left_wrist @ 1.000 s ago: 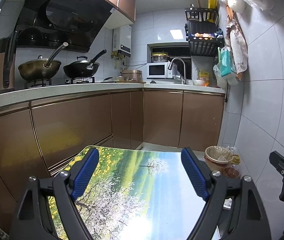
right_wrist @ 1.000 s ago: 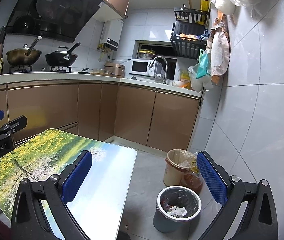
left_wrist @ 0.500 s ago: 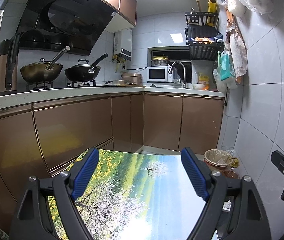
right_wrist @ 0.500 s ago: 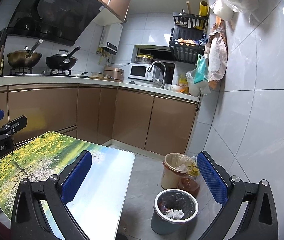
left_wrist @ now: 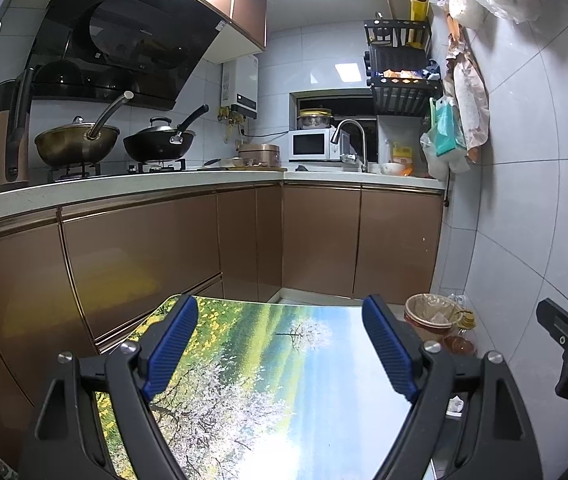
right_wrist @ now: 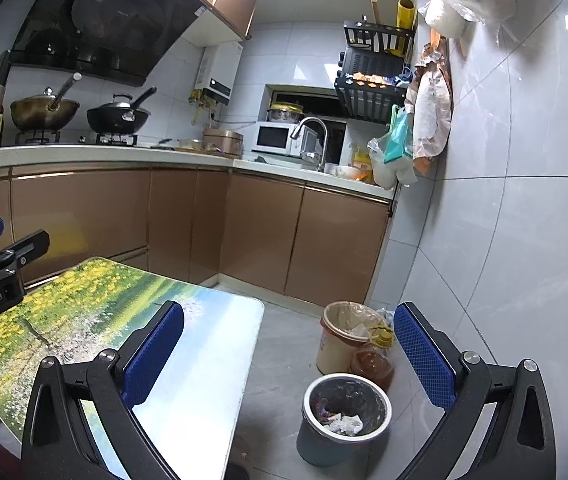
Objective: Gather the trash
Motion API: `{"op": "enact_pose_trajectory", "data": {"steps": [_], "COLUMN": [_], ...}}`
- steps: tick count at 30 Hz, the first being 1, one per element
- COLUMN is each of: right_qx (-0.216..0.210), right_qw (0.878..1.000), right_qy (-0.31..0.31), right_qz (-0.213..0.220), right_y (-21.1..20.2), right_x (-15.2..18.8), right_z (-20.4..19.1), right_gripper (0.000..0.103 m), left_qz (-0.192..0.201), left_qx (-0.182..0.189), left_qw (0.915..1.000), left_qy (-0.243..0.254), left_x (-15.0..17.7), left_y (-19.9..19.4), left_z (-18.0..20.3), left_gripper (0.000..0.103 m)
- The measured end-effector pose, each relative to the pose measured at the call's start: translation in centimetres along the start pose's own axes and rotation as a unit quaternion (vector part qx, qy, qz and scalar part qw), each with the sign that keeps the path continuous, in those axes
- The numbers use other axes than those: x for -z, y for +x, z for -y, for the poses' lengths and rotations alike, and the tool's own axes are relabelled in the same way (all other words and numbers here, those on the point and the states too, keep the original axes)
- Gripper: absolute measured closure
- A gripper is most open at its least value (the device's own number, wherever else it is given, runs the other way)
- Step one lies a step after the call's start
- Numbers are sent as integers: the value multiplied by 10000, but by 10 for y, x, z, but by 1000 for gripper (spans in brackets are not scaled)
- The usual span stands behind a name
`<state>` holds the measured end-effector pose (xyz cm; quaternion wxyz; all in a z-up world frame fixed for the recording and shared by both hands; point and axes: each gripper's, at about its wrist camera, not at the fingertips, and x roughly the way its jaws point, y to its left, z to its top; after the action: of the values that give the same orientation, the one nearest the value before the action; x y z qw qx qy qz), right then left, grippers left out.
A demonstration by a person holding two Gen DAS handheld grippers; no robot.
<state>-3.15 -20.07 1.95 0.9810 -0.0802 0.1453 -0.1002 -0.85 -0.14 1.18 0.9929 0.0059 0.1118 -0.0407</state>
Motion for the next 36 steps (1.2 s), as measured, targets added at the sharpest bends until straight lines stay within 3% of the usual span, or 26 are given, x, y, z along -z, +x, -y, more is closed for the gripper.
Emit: {"op": "enact_pose_trajectory", "data": {"steps": [14,36], "right_qx": [58,14], "right_qw": [9991,9987], "right_qy": [-73,-15], "right_qz": [-411,-508], "right_y": [19,31], "right_x": [12,18], "right_z": [2,8], "right_gripper": [0,0], "left_qz": [-192,-296], "left_qx": [36,94], "left_qw": [9998,9995], "left_qy": [43,76], "left_x": [8,14], "left_y": [11,20], "left_z": [4,10], "left_gripper": [20,20]}}
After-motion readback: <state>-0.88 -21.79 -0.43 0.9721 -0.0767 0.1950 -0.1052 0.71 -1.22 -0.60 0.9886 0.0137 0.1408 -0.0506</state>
